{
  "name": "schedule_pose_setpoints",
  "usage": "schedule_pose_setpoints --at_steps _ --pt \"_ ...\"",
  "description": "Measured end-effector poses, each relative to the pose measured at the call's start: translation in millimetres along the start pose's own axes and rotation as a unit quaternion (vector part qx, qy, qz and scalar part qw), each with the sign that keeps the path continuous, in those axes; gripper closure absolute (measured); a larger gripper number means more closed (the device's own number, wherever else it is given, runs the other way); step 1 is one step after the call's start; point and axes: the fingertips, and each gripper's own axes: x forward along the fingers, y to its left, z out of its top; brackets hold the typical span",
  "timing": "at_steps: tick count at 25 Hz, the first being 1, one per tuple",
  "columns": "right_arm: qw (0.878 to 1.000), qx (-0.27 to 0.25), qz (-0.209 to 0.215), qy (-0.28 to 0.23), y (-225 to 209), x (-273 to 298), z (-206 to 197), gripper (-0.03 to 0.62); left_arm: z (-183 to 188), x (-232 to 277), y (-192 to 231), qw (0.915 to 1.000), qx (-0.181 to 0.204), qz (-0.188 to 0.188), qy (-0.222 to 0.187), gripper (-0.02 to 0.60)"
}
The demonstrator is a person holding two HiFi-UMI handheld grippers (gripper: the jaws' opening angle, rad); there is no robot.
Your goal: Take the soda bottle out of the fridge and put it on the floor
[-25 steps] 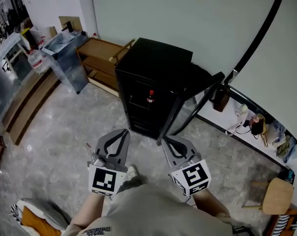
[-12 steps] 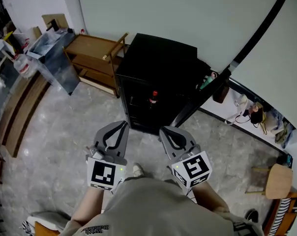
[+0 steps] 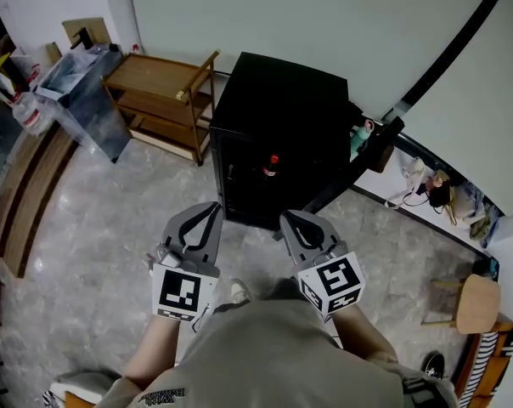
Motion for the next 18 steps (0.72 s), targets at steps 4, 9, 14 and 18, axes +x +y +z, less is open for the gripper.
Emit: schedule_pose_setpoints --at_steps 4,9,14,18 --pt "1.0 -0.005 -0.009 0.019 -3.3 15.5 -7.2 0.597 -11.7 1.7 12.1 0.9999 -0.015 0.007 0.002 0.574" --pt "0.999 -0.005 -0.031 0.024 -22.4 38.7 -17.9 0.597 -24.5 14.2 19.7 0.9996 -0.023 0.015 0.007 0.574" --pt "0.998 0.005 -0.043 0.041 -47.5 70.5 -46.9 0.597 -32.4 24.6 25.0 0.999 -0.026 0.031 0.02 0.574" --pt "0.997 0.012 -0.029 0.071 -61.2 101.0 -75.1 0.595 -39.6 28.6 32.7 0.9979 -0.029 0.045 0.036 0.574"
